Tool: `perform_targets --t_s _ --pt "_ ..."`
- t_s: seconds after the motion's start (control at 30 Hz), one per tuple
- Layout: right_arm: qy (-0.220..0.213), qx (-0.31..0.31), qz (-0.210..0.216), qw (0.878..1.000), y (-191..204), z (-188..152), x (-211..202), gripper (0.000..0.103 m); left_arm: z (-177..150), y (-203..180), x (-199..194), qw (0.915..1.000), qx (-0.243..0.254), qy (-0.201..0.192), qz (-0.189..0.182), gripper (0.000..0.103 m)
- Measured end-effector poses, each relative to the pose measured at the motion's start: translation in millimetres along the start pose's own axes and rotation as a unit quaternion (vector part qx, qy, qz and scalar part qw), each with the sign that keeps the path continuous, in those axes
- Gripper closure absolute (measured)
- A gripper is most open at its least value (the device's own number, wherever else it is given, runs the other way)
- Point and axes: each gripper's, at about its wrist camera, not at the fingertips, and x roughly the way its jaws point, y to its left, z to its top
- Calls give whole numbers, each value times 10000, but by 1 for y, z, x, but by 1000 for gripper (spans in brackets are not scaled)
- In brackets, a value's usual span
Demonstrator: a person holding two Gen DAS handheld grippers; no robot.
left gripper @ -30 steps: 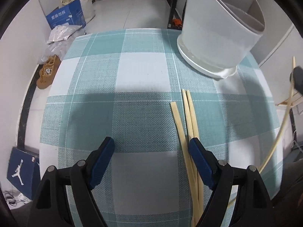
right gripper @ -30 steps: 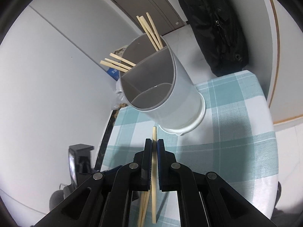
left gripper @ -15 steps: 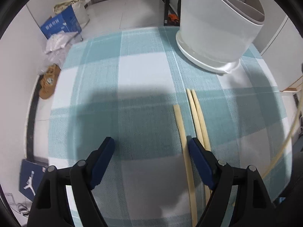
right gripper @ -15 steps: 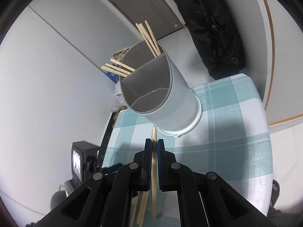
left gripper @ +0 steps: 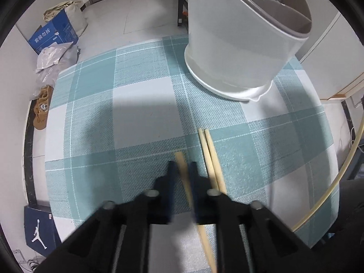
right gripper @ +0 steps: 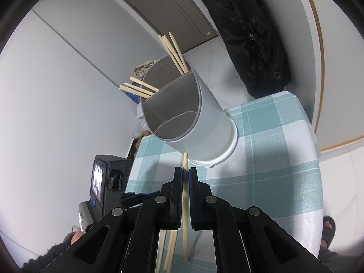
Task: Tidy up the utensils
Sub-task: 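Lower the left tool and grasp a chopstick while the right tool holds its chopstick, then carry both chopsticks up over the white utensil holder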
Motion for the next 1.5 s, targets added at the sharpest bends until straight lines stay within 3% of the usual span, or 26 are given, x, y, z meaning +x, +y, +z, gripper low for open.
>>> perform_targets --t_s 0.2,0.37,0.53,0.83,0.97,1.5 --pt "-19 -14 -106 9999 0 0 1 99 3 11 0 9986 -423 -309 64 100" --pt "-59 -28 -150 9999 0 -2 0 99 -3 12 -24 9948 -496 -893 8 100" --pt "-136 -121 -193 9996 4 -4 -2 99 -14 10 -70 9834 -539 -1730 -67 100" --pt "-247 -504 -63 9984 21 -11 -5 99 -25 11 -108 9643 -648 -2564 -142 100" --pt "-328 -734 2 9968 31 -15 -10 99 -27 15 -112 9609 -564 -2705 -172 101" --pt "-669 -1097 105 9917 52 -18 -23 99 -25 -5 -134 9636 -106 -2667 -132 101"
